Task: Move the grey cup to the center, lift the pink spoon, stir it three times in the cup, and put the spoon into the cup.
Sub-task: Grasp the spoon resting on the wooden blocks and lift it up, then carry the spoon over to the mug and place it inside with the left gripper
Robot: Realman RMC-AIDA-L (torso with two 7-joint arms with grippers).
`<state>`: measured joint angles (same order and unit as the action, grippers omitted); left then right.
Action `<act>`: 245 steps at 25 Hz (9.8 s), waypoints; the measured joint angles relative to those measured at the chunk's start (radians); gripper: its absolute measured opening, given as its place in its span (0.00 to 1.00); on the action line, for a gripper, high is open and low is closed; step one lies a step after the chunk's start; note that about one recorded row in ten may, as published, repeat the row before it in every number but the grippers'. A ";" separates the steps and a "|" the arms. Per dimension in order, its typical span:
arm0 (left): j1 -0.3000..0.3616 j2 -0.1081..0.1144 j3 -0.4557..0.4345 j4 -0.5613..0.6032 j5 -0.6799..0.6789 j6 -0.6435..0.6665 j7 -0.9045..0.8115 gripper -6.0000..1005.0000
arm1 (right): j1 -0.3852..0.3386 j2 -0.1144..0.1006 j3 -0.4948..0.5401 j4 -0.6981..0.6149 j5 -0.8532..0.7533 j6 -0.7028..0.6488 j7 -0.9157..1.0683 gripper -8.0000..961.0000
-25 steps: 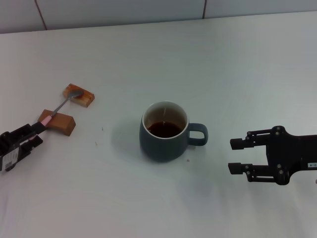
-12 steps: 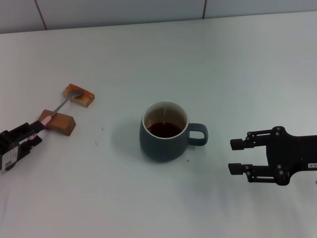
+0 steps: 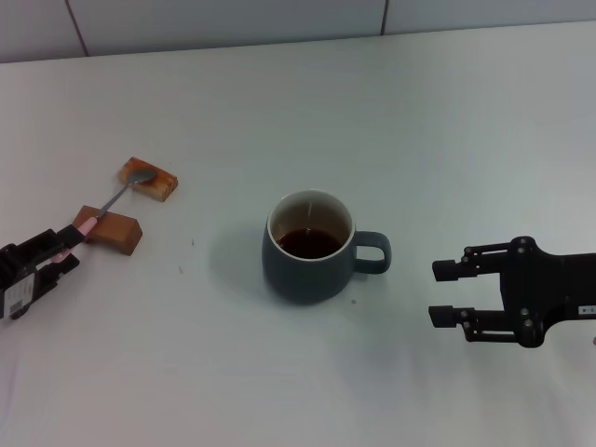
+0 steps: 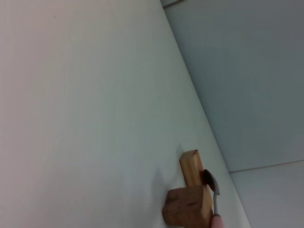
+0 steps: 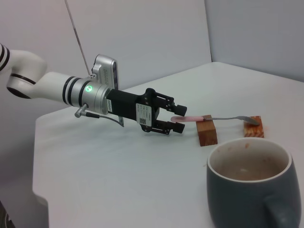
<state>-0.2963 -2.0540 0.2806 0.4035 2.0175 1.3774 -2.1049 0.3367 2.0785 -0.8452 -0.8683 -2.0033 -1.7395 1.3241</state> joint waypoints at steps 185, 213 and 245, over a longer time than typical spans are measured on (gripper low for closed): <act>-0.193 0.229 0.168 0.240 -0.009 0.429 -0.192 0.13 | 0.033 -0.001 -0.002 -0.028 0.000 0.004 0.007 0.59; -0.282 0.233 0.570 0.907 -0.071 0.636 -0.241 0.13 | 0.033 -0.003 0.012 -0.052 -0.008 0.010 0.024 0.59; -0.485 0.082 0.984 1.282 0.303 0.635 -0.287 0.13 | 0.022 -0.002 0.012 -0.050 -0.045 -0.010 0.034 0.59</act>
<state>-0.7809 -1.9721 1.2642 1.6850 2.3206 2.0127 -2.3923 0.3592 2.0767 -0.8337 -0.9181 -2.0485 -1.7491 1.3580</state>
